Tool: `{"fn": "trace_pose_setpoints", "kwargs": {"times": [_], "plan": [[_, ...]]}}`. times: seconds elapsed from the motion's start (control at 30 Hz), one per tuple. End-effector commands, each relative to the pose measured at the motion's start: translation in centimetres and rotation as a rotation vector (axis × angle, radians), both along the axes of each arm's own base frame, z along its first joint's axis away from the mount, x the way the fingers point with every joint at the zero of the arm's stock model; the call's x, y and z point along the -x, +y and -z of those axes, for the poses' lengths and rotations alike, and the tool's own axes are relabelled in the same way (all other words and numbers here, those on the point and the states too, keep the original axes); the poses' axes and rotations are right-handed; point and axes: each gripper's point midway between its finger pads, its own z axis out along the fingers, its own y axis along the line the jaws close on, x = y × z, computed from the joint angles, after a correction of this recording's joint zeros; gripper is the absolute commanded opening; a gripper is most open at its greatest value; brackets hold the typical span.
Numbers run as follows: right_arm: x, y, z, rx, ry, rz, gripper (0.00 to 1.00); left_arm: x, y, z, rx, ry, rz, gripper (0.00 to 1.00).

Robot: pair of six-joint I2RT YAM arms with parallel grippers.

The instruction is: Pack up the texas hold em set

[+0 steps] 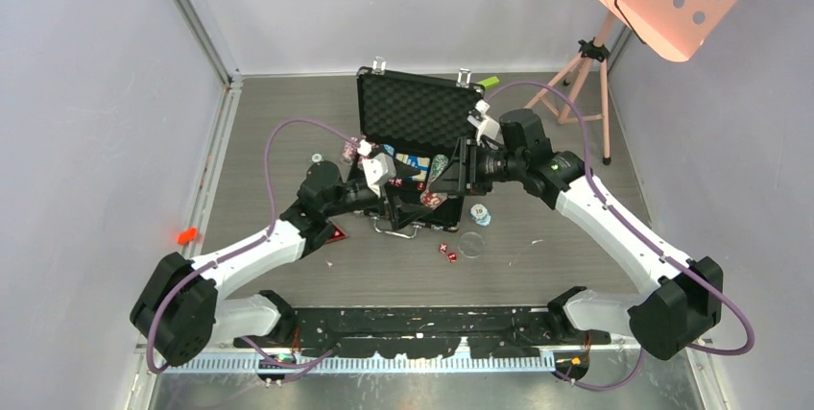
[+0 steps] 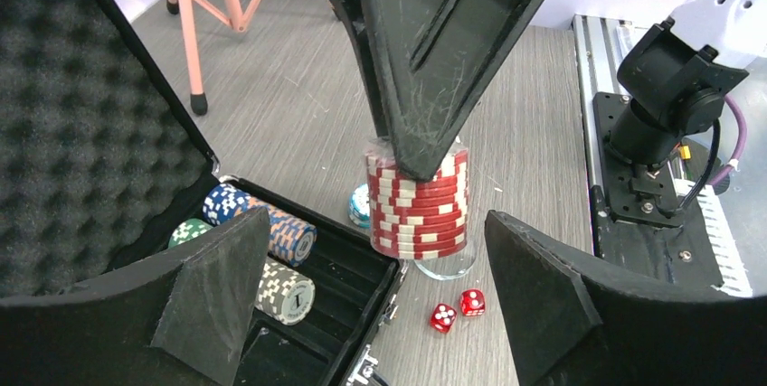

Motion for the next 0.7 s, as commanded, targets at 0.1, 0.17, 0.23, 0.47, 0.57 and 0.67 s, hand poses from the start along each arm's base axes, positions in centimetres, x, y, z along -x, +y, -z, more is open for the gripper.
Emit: {"fn": "trace_pose_setpoints", "kwargs": {"times": [0.1, 0.17, 0.23, 0.47, 0.57, 0.67], "plan": [[-1.0, 0.9, -3.4, -0.016, -0.165, 0.009, 0.35, 0.9, -0.9, -2.2, -0.001, -0.153, 0.067, 0.86], [-0.9, 1.2, -3.4, -0.016, -0.164, 0.005, 0.35, 1.0, -0.9, -2.0, -0.014, -0.157, 0.075, 0.82], [-0.9, 1.4, -3.4, -0.017, -0.165, 0.002, 0.35, 1.1, -1.0, -1.7, -0.028, -0.155, 0.083, 0.80], [-0.6, 2.1, -3.3, -0.016, -0.163, -0.012, 0.35, 1.3, -1.1, -1.5, -0.041, -0.153, 0.088, 0.77], [-0.5, 2.5, -3.2, -0.018, -0.162, -0.016, 0.35, 1.4, -1.2, -1.6, -0.045, -0.153, 0.097, 0.71], [-0.6, 2.6, -3.3, -0.026, -0.160, -0.012, 0.35, 1.6, -1.3, -1.5, -0.055, -0.151, 0.110, 0.66]]}}
